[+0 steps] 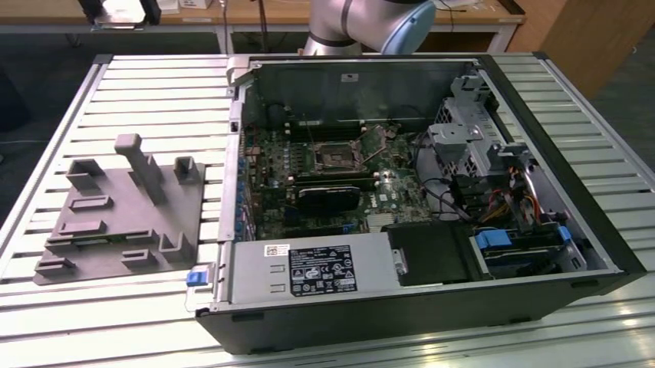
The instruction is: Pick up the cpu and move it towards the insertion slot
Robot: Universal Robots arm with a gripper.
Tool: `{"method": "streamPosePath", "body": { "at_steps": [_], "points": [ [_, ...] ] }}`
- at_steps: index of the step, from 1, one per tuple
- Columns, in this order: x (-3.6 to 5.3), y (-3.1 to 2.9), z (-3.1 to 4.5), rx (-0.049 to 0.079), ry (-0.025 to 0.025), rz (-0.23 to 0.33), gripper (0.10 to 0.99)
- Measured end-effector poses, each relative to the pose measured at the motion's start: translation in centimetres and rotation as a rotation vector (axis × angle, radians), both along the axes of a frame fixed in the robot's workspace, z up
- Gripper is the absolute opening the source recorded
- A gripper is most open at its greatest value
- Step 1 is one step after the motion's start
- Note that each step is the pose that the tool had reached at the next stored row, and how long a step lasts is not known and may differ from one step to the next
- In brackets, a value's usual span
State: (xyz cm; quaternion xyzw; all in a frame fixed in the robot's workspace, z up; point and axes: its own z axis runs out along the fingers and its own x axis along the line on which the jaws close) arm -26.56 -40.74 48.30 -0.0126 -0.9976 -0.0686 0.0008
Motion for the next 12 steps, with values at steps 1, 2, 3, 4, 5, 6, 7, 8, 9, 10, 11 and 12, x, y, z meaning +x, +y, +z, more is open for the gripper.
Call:
{"method": "streamPosePath", "body": {
  "at_steps": [1,2,3,4,5,6,7,8,9,10,11,12],
  "points": [
    [0.19,0.00,0.00,0.000,0.0000,0.000,0.549],
    [0.38,0.01,0.00,0.001,0.0001,0.000,0.549],
    [0.57,0.01,-0.01,0.001,0.0000,0.000,0.549],
    [0.76,0.01,-0.01,0.001,0.0000,0.000,0.549],
    [0.95,0.02,-0.02,0.002,0.0000,0.000,0.549],
    [1.15,0.02,-0.02,0.002,0.0000,0.000,0.549],
    [1.34,0.02,-0.02,0.002,0.0001,0.000,0.549],
    [1.54,0.03,-0.02,0.003,0.0000,0.000,0.549],
    [1.75,0.03,-0.02,0.003,0.0001,0.000,0.549],
    [1.95,0.03,-0.03,0.003,0.0001,0.000,0.549],
    [2.17,0.04,-0.03,0.004,0.0001,0.000,0.549],
    [2.43,0.04,-0.05,0.004,0.0000,0.000,0.549]
  ]
}}
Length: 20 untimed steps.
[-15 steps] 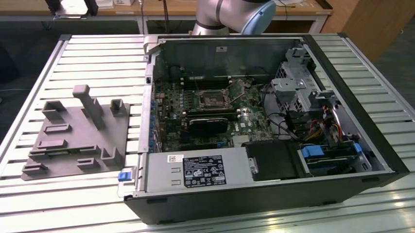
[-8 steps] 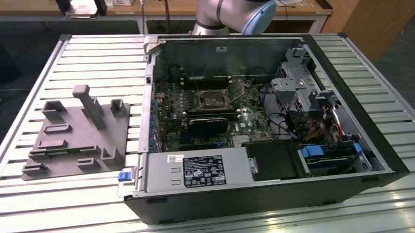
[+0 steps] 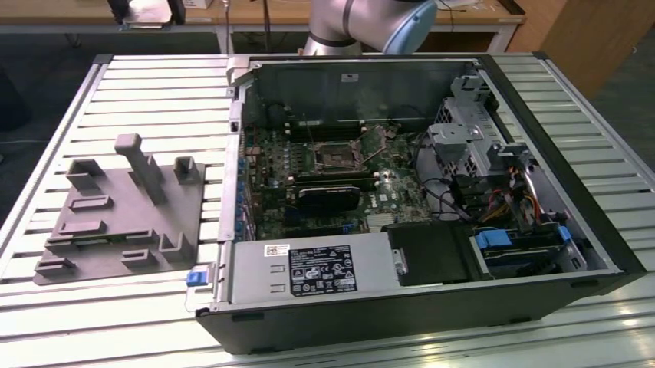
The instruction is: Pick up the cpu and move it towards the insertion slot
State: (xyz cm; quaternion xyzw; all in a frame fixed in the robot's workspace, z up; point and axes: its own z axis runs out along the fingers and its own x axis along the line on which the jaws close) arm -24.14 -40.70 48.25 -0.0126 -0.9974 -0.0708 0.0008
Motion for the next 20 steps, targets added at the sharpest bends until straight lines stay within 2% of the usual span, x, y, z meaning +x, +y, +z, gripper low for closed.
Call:
{"method": "streamPosePath", "body": {
  "at_steps": [6,12,14,17,19,20],
  "points": [
    [1.66,0.25,-0.22,0.000,0.0001,0.000,0.549],
    [3.02,1.50,-1.21,-0.001,0.0001,0.000,0.549],
    [3.43,1.83,-1.43,-0.010,-0.0001,0.000,0.549],
    [3.94,2.22,-1.60,-0.033,0.0001,0.000,0.549],
    [4.61,2.42,-1.85,-0.036,0.0001,0.000,0.549],
    [5.53,2.45,-2.05,-0.034,0.0000,0.000,0.549]
  ]
}}
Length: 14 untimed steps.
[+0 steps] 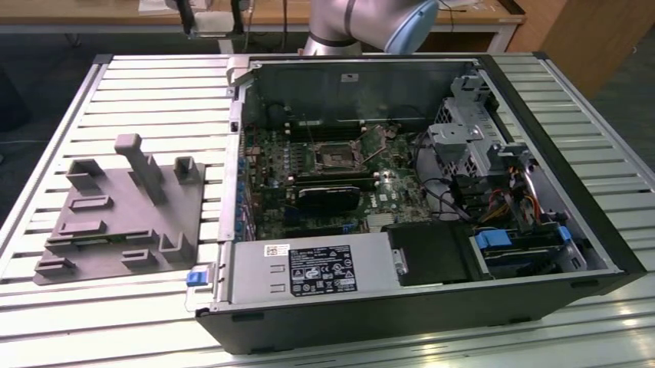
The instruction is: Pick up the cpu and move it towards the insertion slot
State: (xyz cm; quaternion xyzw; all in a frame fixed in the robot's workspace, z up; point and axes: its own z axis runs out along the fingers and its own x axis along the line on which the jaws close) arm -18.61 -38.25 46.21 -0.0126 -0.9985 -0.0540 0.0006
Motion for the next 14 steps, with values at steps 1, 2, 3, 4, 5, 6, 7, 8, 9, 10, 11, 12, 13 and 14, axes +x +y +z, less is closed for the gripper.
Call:
{"method": "streamPosePath", "body": {
  "at_steps": [1,2,3,4,5,6,7,8,9,10,11,12,13,14],
  "points": [
    [0.46,0.00,-0.08,0.002,0.0000,0.000,0.549],
    [0.90,0.01,-0.15,0.004,0.0000,0.000,0.549],
    [1.36,0.02,-0.23,0.006,0.0000,0.000,0.549],
    [2.26,0.05,-0.42,0.008,0.0000,0.000,0.549],
    [2.71,0.08,-0.51,0.009,0.0000,0.000,0.549],
    [3.16,0.13,-0.60,0.010,0.0000,0.000,0.549],
    [3.61,0.17,-0.68,0.011,0.0000,0.000,0.549],
    [4.07,0.22,-0.76,0.012,0.0001,0.000,0.549],
    [4.51,0.28,-0.84,0.013,0.0000,0.000,0.549],
    [4.96,0.36,-0.93,0.014,0.0000,0.000,0.549],
    [5.35,0.46,-1.02,0.015,0.0000,0.000,0.549],
    [5.73,0.56,-1.11,0.015,0.0000,0.000,0.549],
    [6.10,0.65,-1.21,0.015,0.0000,0.000,0.549],
    [6.47,0.75,-1.29,0.016,0.0001,0.000,0.549]
  ]
}}
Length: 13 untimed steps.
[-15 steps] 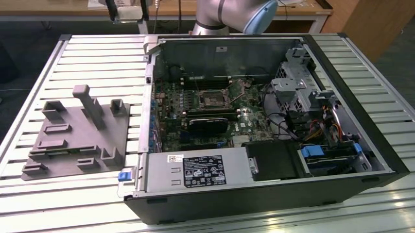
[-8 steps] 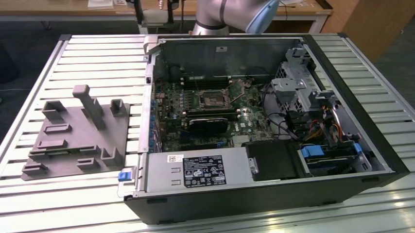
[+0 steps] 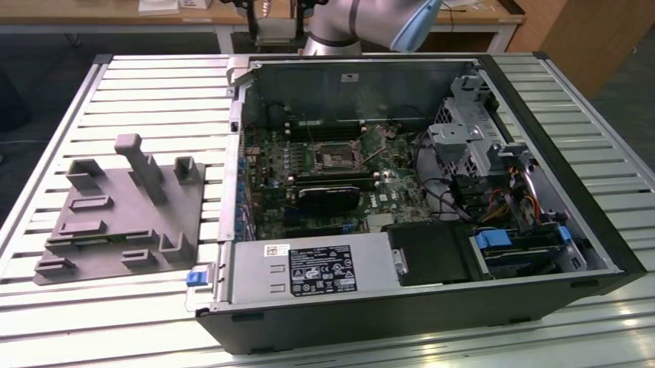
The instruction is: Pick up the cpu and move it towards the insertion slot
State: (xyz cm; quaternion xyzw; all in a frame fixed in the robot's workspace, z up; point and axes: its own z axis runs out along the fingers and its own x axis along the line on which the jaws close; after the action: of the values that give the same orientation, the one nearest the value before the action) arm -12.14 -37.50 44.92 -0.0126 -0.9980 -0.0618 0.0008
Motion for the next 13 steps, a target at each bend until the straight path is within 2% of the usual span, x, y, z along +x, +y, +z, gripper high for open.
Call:
{"method": "streamPosePath", "body": {
  "at_steps": [9,13],
  "points": [
    [3.02,0.91,-0.69,0.006,-0.0001,0.000,0.549],
    [4.09,1.43,-1.06,0.008,-0.0001,0.000,0.549]
  ]
}}
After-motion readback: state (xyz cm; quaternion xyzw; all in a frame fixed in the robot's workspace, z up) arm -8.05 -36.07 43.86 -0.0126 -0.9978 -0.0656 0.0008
